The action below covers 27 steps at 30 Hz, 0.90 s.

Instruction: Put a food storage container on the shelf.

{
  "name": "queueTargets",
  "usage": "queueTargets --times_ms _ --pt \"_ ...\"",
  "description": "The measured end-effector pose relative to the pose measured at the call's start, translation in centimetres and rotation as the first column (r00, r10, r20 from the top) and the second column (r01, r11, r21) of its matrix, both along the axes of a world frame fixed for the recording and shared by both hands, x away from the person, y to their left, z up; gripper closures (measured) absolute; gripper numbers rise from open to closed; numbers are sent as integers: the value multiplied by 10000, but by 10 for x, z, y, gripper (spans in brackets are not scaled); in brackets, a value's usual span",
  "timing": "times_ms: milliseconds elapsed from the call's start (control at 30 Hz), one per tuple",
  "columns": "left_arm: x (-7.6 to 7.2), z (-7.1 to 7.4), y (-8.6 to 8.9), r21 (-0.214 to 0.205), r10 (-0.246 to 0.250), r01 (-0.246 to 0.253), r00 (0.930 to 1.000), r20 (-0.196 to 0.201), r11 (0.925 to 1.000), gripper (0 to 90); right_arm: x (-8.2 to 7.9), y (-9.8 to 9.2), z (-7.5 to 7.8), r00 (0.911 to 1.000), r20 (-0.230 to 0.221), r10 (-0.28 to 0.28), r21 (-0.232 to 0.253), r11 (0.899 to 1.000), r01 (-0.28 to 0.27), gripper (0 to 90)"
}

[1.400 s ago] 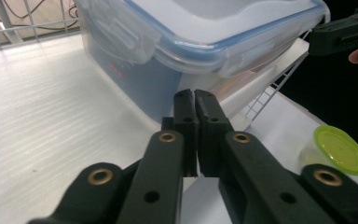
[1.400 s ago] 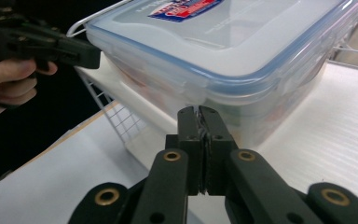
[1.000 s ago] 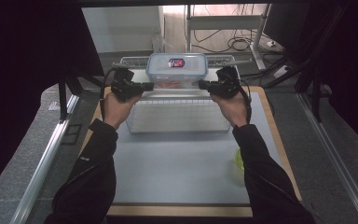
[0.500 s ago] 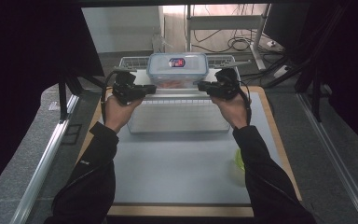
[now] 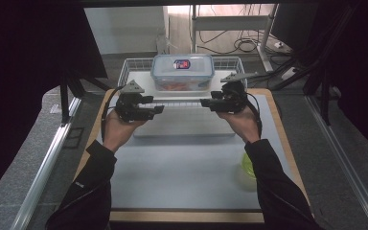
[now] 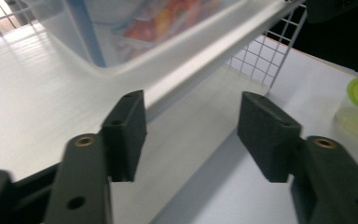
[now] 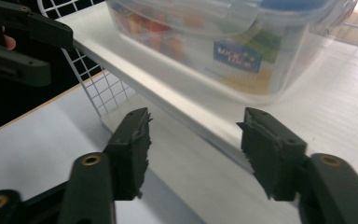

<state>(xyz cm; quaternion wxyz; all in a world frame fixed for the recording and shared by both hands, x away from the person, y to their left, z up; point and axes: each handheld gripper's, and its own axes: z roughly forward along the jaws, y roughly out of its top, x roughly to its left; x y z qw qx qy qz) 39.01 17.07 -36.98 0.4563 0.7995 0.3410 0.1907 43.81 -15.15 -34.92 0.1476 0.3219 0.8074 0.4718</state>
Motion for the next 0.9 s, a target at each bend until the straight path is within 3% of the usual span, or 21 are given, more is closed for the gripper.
queueTargets --times_ms 67,200,367,533,667,900 --pt "-2 -1 0 10 -54 53 9999 86 10000 363 -2 -1 -1 10000 9 43 12 10000 -43 390" --pt "-11 -10 -2 427 -190 177 9993 323 9989 299 -8 -3 -6 9999 -41 142 -47 9999 -143 327" --pt "-21 -22 -5 318 -354 350 9993 101 9989 272 -19 -3 -14 9995 101 299 -402 9988 -294 270" --pt "-36 -33 -9 607 -343 341 9994 18 9976 224 -32 -8 -22 9991 219 361 -483 9982 -350 252" --pt "-45 -37 -11 604 -402 403 9992 -37 9974 191 -40 -12 -26 9993 220 317 -443 9985 -307 240" --pt "-65 -47 -17 107 -751 752 9971 -140 9971 111 -57 -21 -34 9995 281 129 -328 9994 -120 219"
